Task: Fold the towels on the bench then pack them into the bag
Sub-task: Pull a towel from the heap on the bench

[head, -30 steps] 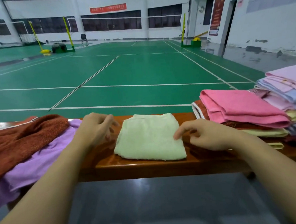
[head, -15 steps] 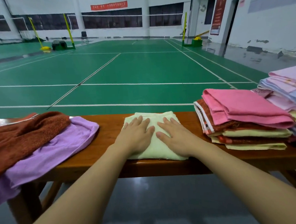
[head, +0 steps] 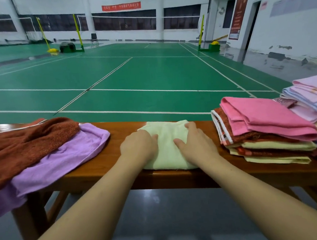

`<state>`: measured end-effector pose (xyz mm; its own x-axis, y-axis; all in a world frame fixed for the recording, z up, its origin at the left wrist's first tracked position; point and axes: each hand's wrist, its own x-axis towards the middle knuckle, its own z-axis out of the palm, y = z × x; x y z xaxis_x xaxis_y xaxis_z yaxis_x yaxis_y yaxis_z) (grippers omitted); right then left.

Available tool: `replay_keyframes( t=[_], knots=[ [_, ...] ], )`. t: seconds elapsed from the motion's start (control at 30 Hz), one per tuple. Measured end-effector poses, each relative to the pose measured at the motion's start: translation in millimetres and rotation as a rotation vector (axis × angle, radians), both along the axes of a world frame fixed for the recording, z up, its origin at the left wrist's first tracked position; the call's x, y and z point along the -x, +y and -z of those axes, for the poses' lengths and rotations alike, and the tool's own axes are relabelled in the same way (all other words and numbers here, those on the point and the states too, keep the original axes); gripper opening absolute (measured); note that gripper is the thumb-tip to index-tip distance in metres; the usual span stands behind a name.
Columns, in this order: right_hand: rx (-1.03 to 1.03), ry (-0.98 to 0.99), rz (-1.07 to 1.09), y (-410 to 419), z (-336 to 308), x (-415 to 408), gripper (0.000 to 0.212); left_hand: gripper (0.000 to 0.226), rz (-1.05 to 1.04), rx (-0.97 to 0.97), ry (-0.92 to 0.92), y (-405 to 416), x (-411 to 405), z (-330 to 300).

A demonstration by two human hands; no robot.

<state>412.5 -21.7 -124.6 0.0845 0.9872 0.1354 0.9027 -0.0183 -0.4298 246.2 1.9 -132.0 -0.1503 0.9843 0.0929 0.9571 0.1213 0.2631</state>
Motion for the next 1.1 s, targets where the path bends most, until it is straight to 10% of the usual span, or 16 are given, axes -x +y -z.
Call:
replay_keyframes(
  t=[0.67,0.83,1.0,1.1],
  knots=[
    [-0.412,0.105,0.123,17,-137,-177,0.018,0.04,0.32,-0.276,-0.951,45,-169,-122],
    [-0.017,-0.164,0.246,4,-105,-239,0.021,0.056,0.317,0.067,-0.577,35,-225,-88],
    [-0.298,-0.146,0.181,18,-90,-228,0.031,0.047,0.428,-0.33,-0.337,31,-236,-93],
    [-0.061,-0.124,0.066,29,-68,-212,0.048,0.051,0.646,-0.098,-0.156,37,-248,-76]
  ],
)
